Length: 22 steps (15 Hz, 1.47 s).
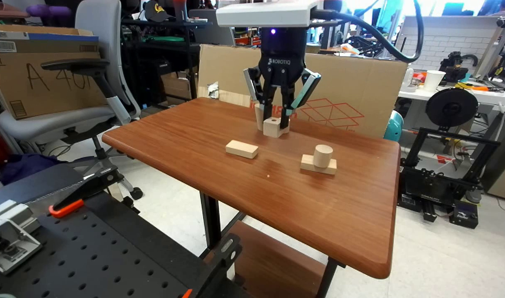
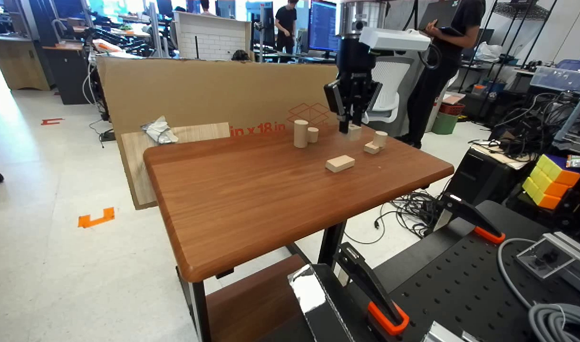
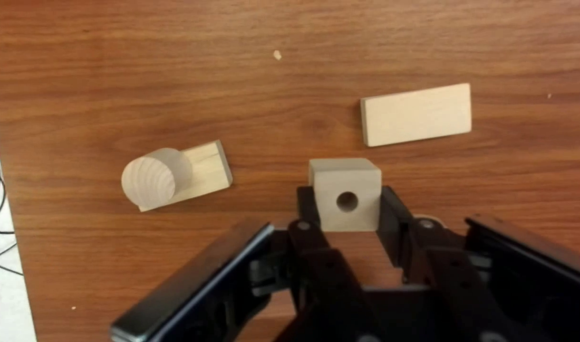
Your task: Put the block on the rectangle
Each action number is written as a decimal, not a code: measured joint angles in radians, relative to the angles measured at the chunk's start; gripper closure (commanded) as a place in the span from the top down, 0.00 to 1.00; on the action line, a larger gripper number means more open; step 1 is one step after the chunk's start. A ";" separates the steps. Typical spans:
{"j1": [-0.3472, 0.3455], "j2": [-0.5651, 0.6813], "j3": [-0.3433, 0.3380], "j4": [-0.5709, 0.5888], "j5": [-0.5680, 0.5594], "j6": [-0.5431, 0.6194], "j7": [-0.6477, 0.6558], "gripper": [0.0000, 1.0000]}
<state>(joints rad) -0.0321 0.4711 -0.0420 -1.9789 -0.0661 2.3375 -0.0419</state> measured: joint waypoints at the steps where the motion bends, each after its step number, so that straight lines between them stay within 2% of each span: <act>1: 0.005 0.000 0.001 -0.006 0.000 0.000 0.002 0.09; 8: 0.036 -0.001 0.019 -0.043 0.000 0.000 0.004 0.09; 22: 0.038 0.002 0.038 -0.070 0.000 0.000 0.002 0.09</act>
<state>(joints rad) 0.0059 0.4727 -0.0039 -2.0490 -0.0662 2.3373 -0.0402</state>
